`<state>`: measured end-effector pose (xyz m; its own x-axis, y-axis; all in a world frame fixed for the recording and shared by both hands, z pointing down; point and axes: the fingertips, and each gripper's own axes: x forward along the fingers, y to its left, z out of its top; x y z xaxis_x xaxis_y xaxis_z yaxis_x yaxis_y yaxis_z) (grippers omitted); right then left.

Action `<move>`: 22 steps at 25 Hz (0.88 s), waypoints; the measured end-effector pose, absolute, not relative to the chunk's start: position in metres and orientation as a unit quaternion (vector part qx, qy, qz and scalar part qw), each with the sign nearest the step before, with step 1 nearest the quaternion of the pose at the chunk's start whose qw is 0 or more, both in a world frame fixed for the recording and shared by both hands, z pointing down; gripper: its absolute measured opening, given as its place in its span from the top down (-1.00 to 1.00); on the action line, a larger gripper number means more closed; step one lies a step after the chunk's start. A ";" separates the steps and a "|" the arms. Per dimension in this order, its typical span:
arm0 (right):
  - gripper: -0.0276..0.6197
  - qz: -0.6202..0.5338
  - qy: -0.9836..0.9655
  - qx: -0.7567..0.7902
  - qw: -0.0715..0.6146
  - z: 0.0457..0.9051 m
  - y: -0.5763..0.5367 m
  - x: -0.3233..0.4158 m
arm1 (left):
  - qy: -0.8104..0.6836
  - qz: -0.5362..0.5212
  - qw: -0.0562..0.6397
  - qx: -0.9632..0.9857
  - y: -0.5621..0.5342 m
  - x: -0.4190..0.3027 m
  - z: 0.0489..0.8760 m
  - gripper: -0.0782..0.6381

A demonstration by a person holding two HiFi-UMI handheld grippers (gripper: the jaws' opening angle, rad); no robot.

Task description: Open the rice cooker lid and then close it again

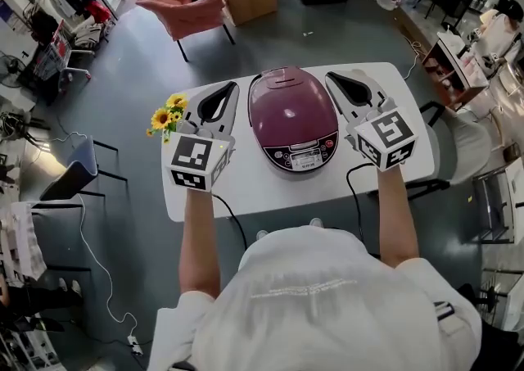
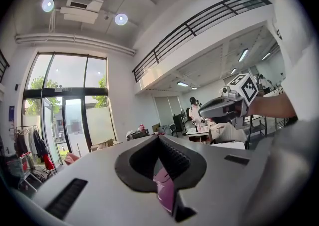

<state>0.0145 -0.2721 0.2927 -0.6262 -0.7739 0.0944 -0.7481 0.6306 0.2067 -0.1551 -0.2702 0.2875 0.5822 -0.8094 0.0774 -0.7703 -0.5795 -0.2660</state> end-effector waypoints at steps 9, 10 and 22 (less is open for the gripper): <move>0.83 -0.102 -0.894 0.427 0.093 0.282 -0.269 0.011 | 0.449 -0.079 0.122 -0.882 -0.261 -0.150 0.272 0.74; 0.83 -0.103 -0.893 0.428 0.093 0.281 -0.269 0.012 | 0.449 -0.078 0.123 -0.882 -0.261 -0.150 0.272 0.74; 0.83 -0.095 -0.890 0.433 0.105 0.297 -0.266 0.013 | 0.440 -0.086 0.115 -0.886 -0.259 -0.146 0.284 0.73</move>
<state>0.0130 -0.2664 0.2970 -0.6022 -0.7914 0.1052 -0.7516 0.6064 0.2596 -0.1458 -0.2586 0.2838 0.5979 -0.7999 0.0513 -0.7605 -0.5864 -0.2790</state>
